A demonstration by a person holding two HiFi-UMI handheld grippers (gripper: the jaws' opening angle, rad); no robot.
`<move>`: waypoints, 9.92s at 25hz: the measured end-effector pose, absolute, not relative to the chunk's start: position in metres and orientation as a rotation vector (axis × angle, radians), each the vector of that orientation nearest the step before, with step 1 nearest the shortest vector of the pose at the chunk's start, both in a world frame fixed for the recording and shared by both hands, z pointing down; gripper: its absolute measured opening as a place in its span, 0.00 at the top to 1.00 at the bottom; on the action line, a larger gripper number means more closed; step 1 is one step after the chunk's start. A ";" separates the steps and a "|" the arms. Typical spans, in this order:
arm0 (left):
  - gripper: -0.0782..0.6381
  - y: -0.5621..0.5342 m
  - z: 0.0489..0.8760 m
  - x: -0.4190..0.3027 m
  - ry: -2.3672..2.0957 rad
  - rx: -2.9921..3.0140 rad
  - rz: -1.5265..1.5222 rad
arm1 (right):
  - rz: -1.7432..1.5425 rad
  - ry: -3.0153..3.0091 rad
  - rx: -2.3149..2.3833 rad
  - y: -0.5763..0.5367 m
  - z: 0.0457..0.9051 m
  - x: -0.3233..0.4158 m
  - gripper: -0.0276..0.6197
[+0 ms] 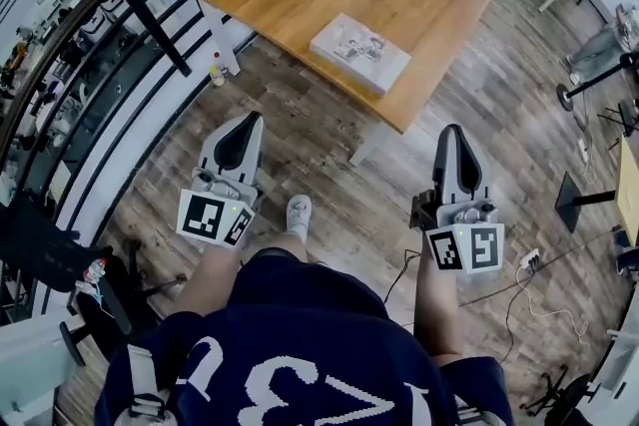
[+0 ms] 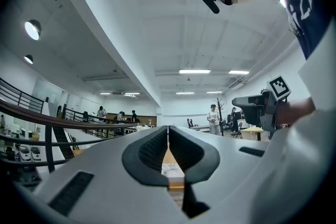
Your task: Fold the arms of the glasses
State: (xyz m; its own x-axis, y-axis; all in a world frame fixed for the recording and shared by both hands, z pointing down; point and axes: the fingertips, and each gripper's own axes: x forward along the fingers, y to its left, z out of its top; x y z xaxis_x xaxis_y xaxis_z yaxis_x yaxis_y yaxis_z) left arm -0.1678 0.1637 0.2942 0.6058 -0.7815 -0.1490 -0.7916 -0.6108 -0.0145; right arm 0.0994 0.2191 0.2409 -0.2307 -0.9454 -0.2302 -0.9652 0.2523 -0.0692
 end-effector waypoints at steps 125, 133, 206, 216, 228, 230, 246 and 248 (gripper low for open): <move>0.86 -0.199 0.432 0.027 0.745 -3.851 0.131 | -1.455 1.866 -0.880 -0.177 0.439 0.092 0.91; 0.86 -0.181 0.429 0.055 0.373 -4.012 0.137 | -1.484 1.861 -0.843 -0.173 0.438 0.083 0.91; 0.85 -0.198 0.469 -0.021 1.142 -3.602 -0.235 | -1.706 1.623 -1.318 -0.177 0.553 0.114 0.91; 0.86 -0.233 0.397 -0.024 1.242 -3.298 -0.067 | -0.897 2.280 -1.585 -0.208 0.427 0.154 0.92; 0.86 -0.246 0.284 -0.029 1.244 -2.921 0.111 | -0.227 2.364 -1.753 -0.207 0.287 0.185 0.92; 0.86 -0.244 0.272 -0.031 1.247 -2.898 0.150 | -0.193 2.361 -1.744 -0.204 0.277 0.183 0.92; 0.86 -0.232 0.243 -0.036 1.268 -2.799 0.194 | -0.154 2.342 -1.618 -0.190 0.229 0.169 0.92; 0.86 -0.231 0.242 -0.035 1.267 -2.795 0.189 | -0.147 2.345 -1.616 -0.189 0.227 0.168 0.92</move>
State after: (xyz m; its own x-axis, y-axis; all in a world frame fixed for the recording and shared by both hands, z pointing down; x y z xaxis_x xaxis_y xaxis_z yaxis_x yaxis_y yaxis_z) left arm -0.0353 -0.2315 0.2424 0.6532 -0.7444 -0.1388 -0.7525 -0.6585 -0.0100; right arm 0.1680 -0.1888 0.2270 -0.3293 -0.9273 -0.1782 -0.8977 0.3659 -0.2453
